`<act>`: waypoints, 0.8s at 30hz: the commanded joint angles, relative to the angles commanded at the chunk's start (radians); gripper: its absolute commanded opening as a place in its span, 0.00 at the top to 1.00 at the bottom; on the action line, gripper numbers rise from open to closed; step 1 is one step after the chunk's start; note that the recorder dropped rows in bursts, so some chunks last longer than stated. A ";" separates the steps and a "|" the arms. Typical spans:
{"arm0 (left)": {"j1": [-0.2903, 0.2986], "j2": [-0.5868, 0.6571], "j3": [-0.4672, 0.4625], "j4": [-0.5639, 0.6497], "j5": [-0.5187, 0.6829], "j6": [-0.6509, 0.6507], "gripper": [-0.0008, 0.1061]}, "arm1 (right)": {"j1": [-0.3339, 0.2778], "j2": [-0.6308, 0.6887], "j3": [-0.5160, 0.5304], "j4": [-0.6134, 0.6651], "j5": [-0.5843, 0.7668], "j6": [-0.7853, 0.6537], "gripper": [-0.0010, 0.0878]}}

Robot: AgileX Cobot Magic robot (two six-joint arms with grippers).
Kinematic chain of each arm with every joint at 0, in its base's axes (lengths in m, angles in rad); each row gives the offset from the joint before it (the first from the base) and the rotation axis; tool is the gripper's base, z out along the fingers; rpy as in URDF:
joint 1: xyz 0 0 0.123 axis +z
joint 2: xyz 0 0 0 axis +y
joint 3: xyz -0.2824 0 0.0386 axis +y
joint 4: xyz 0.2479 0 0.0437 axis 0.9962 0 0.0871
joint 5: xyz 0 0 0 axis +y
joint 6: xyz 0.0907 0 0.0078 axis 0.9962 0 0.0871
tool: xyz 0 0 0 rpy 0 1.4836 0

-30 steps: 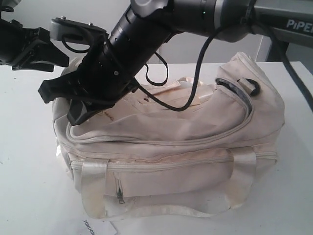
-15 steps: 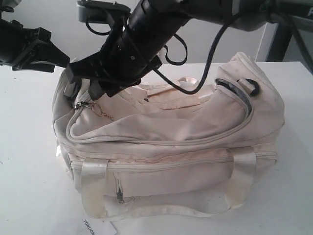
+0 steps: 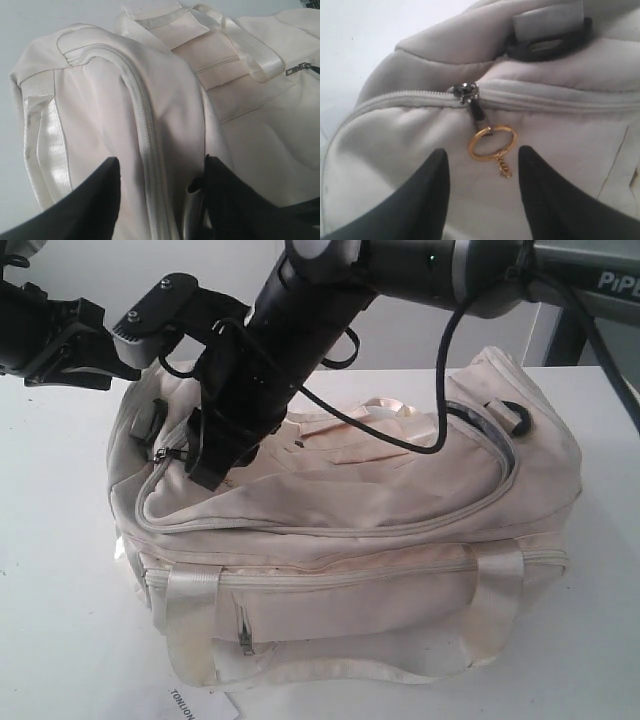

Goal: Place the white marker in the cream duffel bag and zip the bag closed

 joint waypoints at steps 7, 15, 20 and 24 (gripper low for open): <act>0.000 0.000 0.000 0.000 0.004 0.000 0.47 | 0.005 0.005 0.000 0.103 -0.130 -0.143 0.52; 0.000 0.000 0.000 0.000 0.007 0.000 0.47 | 0.005 0.026 0.000 0.051 -0.083 -0.143 0.52; 0.000 0.000 0.000 0.000 0.012 0.000 0.47 | 0.005 0.049 0.000 0.051 -0.083 -0.143 0.52; 0.000 0.000 0.000 0.000 0.014 0.000 0.47 | 0.005 0.049 0.000 0.051 -0.058 -0.143 0.63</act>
